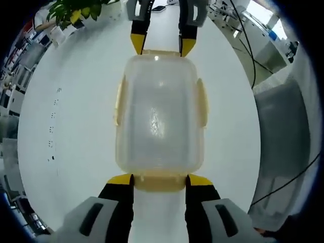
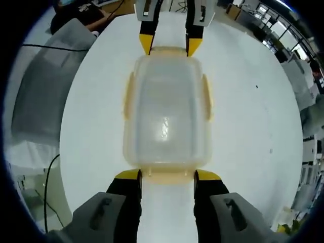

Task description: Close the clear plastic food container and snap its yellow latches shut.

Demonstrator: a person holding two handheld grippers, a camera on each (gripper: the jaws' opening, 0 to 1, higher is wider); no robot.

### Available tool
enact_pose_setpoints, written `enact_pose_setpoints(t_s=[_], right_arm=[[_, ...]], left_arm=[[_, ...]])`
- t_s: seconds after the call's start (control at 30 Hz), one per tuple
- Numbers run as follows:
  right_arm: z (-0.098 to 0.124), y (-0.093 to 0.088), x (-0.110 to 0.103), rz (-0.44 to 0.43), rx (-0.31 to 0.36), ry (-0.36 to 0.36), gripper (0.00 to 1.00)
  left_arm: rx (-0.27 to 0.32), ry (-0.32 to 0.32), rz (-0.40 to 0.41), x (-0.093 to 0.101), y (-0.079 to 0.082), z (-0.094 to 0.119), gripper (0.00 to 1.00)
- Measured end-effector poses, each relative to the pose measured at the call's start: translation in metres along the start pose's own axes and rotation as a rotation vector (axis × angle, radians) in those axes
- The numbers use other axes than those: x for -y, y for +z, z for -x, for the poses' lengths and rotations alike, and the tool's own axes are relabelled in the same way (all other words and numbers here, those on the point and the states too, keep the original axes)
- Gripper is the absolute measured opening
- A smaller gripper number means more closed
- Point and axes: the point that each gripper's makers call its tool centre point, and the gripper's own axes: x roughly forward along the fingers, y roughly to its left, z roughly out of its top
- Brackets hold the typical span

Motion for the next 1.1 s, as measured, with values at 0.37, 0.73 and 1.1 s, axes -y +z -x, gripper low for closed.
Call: enact_pose_setpoints(t_s=[0.37, 0.73, 1.1], right_arm=[[-0.008, -0.008, -0.004, 0.015, -0.046, 0.013, 0.38], [-0.016, -0.061, -0.018, -0.399, -0.077, 0.079, 0.53], [0.035, -0.017, 0.023, -1.243, 0.445, 0.187, 0.52]], left_arm=[[0.034, -0.008, 0.043, 0.003, -0.001, -0.005, 0.34], [0.096, 0.022, 0.415, -0.002, -0.038, -0.004, 0.52], [0.720, -0.172, 1.263, -0.031, 0.003, 0.047, 0.68]])
